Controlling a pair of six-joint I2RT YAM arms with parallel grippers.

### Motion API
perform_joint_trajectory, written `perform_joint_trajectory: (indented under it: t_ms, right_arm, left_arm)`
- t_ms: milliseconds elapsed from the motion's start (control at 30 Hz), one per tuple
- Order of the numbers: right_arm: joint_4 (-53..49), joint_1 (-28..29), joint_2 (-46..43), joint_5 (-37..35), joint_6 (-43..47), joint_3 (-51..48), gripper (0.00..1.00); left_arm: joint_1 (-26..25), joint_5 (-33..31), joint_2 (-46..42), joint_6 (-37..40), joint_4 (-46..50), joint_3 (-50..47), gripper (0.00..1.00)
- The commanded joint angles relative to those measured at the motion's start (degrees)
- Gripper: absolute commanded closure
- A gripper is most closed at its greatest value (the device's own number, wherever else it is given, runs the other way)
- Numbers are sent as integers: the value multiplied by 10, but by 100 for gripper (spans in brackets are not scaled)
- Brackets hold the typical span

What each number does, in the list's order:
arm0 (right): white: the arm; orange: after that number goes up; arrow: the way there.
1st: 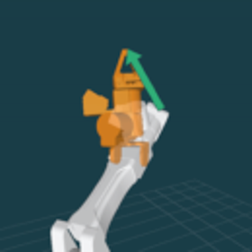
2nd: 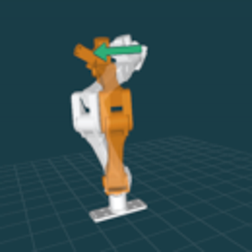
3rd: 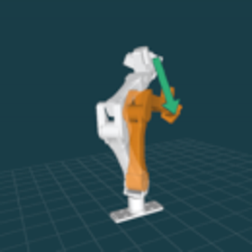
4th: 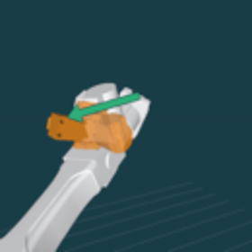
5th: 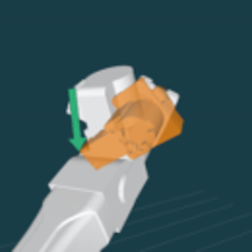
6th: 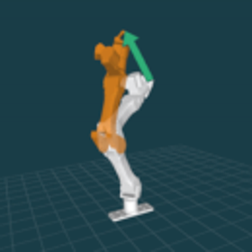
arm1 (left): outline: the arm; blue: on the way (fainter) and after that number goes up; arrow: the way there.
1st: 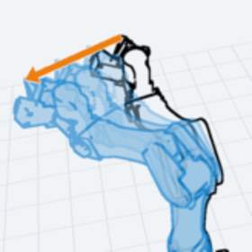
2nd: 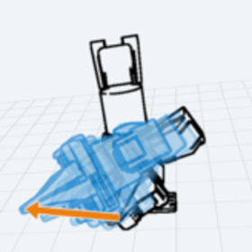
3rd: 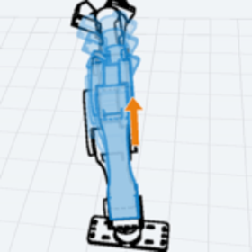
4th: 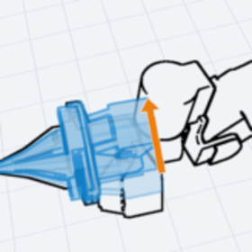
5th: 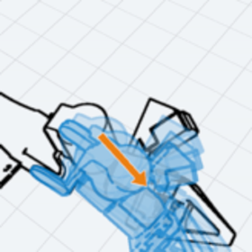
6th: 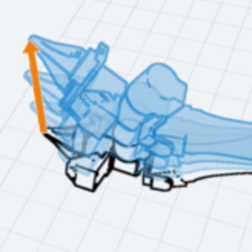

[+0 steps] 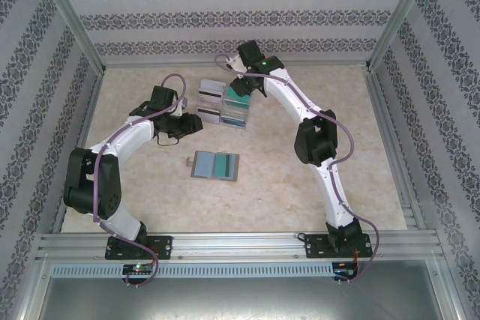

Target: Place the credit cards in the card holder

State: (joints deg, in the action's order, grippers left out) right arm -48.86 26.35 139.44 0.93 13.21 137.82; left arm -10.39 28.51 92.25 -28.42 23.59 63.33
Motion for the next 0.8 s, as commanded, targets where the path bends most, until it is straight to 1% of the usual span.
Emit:
perform_joint_trajectory:
  t_ms: [0, 133, 167, 233, 267, 333, 400, 500, 600, 700, 767]
  right_arm:
    - [-2, -6, -30, 12, -9, -6, 61]
    - [-3, -7, -29, 16, -10, -8, 64]
    - [-3, -7, -29, 16, -10, -8, 61]
    - [-4, -6, -29, 18, -7, -9, 44]
    - [-5, -6, -29, 18, -6, -10, 41]
    - [-9, -6, -27, 25, -5, -8, 38]
    - [-15, -5, -24, 25, -3, -9, 39]
    - [-19, -5, -17, 16, -1, -11, 42]
    - [-17, -5, -15, 3, 0, -12, 48]
    - [-14, -5, -17, 0, 0, -12, 51]
    - [-15, -5, -17, 0, 0, -9, 56]
  left_arm:
    - [6, 7, -16, 15, -4, -2, 56]
    - [5, 8, -16, 16, -4, -1, 56]
    - [5, 8, -16, 16, -4, -2, 56]
    - [6, 8, -16, 16, -4, -1, 56]
    - [6, 8, -15, 15, -4, -2, 56]
    - [6, 8, -15, 16, -5, -3, 56]
    - [5, 7, -15, 16, -4, -3, 56]
    - [5, 8, -14, 15, -6, -4, 56]
    - [6, 9, -15, 15, -5, -3, 56]
    - [5, 8, -15, 16, -3, -4, 56]
    - [6, 8, -15, 16, -4, -4, 56]
